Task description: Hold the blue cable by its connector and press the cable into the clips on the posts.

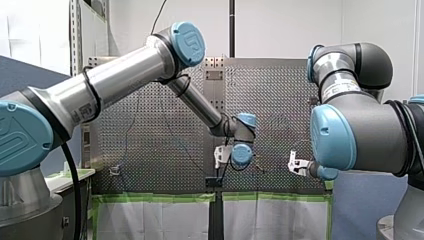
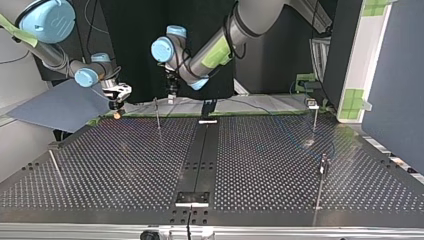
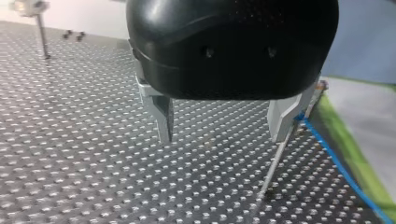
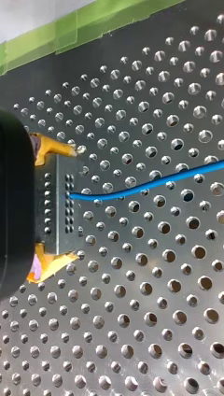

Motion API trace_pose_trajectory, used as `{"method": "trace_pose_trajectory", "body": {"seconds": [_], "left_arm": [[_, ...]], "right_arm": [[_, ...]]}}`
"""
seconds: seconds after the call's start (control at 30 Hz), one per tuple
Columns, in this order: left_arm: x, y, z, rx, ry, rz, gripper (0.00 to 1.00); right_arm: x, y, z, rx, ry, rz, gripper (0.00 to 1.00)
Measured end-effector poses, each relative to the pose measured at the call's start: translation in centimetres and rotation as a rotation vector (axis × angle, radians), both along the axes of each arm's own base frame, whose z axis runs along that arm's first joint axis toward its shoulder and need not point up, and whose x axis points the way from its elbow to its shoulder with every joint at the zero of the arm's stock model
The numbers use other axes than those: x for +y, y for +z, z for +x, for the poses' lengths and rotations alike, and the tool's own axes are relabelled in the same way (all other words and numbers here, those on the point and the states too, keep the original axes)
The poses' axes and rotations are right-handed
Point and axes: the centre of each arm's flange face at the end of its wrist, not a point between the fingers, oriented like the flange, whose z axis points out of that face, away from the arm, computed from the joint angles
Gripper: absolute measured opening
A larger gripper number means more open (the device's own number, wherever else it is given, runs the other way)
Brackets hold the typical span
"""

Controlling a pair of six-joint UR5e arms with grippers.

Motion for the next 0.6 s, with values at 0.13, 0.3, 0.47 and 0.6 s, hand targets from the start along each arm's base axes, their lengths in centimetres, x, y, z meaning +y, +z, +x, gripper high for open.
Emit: {"method": "trace_pose_trajectory", "body": {"seconds": [0.13,0.3,0.47,0.6], "left_arm": [[0.4,1.6,-0.4,-0.025,0.006,-0.031,0.99],[1.4,3.4,-0.9,-0.041,0.015,-0.055,0.99],[2.4,4.8,-1.9,-0.03,0.014,-0.048,0.99],[3.1,6.0,-3.1,-0.021,0.007,-0.039,0.99]], "right_arm": [[0.1,0.0,0.2,-0.002,0.002,0.002,0.0],[0.1,0.0,0.4,-0.004,0.005,0.003,0.0],[0.2,-0.1,0.6,-0.004,0.009,0.005,0.0],[0.3,-0.1,0.9,-0.004,0.013,0.006,0.0]]}}
